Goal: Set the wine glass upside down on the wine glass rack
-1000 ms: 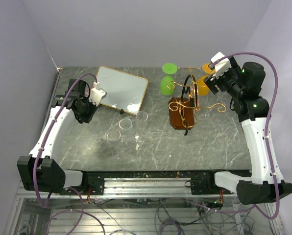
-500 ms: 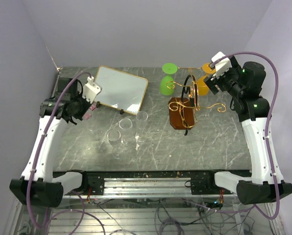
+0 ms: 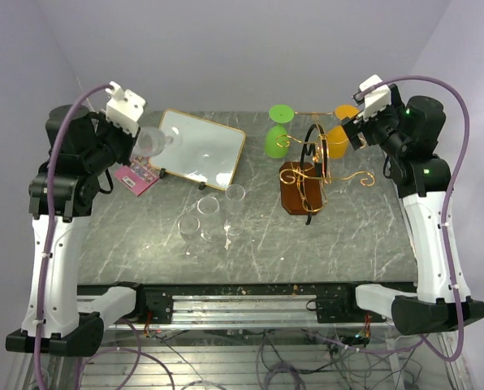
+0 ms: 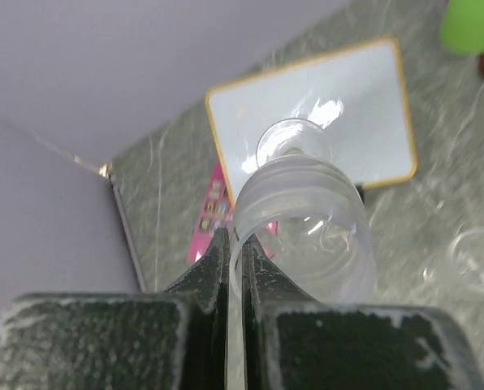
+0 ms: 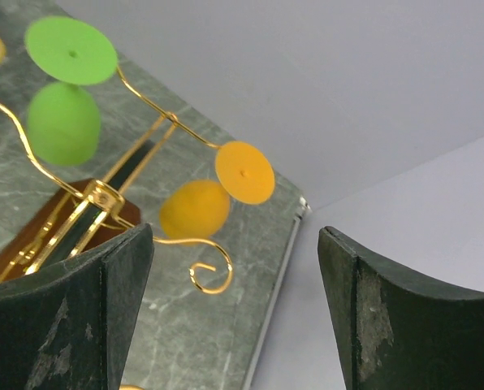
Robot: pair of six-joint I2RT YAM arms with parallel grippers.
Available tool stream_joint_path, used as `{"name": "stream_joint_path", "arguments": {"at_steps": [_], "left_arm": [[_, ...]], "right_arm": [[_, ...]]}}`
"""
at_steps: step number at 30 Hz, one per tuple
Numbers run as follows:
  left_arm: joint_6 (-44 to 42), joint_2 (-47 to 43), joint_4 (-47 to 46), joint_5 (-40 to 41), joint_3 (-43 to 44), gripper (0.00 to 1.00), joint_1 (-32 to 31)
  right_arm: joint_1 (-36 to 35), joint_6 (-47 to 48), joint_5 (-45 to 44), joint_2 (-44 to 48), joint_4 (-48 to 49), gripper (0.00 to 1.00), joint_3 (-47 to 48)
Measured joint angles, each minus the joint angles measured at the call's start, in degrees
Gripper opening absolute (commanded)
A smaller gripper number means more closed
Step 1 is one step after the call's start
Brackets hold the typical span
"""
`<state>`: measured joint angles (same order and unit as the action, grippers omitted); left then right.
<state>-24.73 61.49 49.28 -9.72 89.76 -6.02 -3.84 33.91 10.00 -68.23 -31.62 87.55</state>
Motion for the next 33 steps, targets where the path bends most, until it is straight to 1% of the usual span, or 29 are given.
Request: {"name": "stream_joint_path", "arguments": {"at_steps": [4, 7, 10, 14, 17, 21, 25, 33], "left_arm": [[5.29, 1.01, -4.72, -5.38, 4.7, 0.07, -0.02], [11.21, 2.21, -9.44, -10.08, 7.5, 0.07, -0.02], [17.49, 3.3, -13.79, -14.27, 8.52, 0.07, -0.02], [28.02, 4.96, -20.52, -20.61, 8.55, 0.07, -0.02], [35.52, 6.05, -25.79, -23.96, 7.85, 0.07, -0.02], [43.19, 7.13, -30.93, -26.01, 6.27, 0.07, -0.02], [47.76, 8.09, -34.16, -26.62, 4.7, 0.07, -0.2], [51.49, 8.52, -37.33, -26.77, 1.18, 0.07, -1.2]], "right_arm": [[-0.02, -2.34, 4.24, 0.02, -0.04, 0.82, 1.14], [-0.02, -5.03, 8.44, -0.2, -0.22, 0.81, 2.95], [-0.02, -8.31, 13.88, -0.85, 0.04, 0.76, 5.33], [-0.44, -16.7, 21.35, -2.19, 3.5, 0.72, 5.99], [-2.75, -24.15, 24.92, -3.87, 7.93, 0.71, 4.7], [-9.49, -31.8, 26.08, -7.54, 11.72, 0.71, 3.5], [-13.46, -37.0, 27.1, -10.78, 14.34, 0.69, 3.54], [-19.02, -42.69, 27.56, -16.5, 16.7, 0.63, 7.85]]}}
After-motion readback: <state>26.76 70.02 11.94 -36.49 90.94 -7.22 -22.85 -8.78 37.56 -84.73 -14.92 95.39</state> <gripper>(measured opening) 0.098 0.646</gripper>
